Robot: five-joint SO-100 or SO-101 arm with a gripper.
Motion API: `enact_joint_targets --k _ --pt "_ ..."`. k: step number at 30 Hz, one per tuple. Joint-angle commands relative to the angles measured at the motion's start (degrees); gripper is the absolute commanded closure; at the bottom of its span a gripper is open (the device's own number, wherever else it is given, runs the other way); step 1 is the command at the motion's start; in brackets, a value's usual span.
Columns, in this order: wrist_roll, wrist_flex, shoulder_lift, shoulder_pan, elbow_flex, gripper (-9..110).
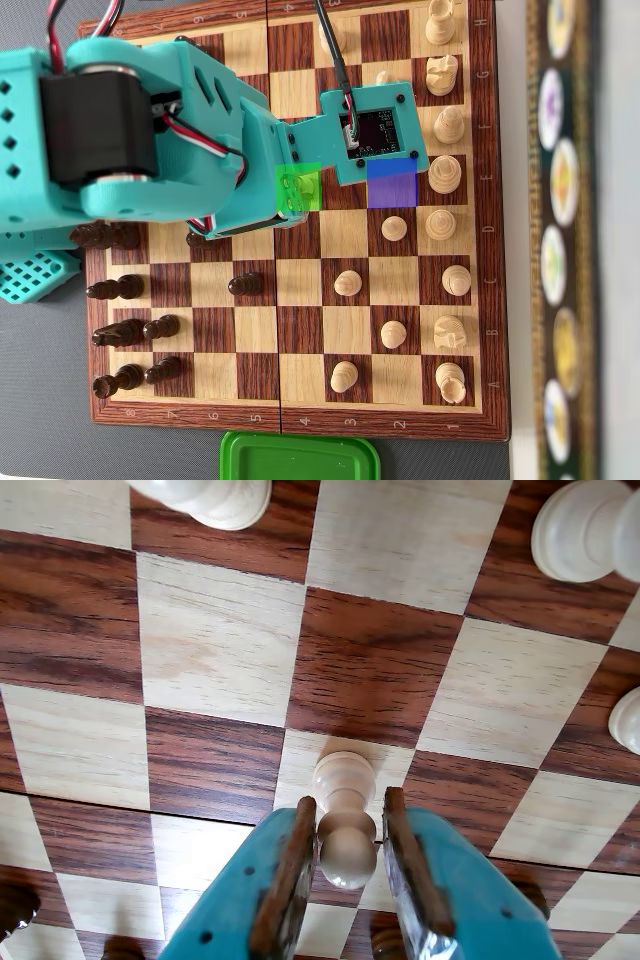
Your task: Play chess
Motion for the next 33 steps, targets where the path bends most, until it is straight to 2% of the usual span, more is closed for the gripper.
enact_joint_targets --k 1,6,33 --pt "0.3 0.2 0.8 0.4 -0.9 90" --pt "-0.2 0.3 0.9 0.4 -1.0 86" --pt "0.3 0.2 12.3 -0.5 -1.0 86"
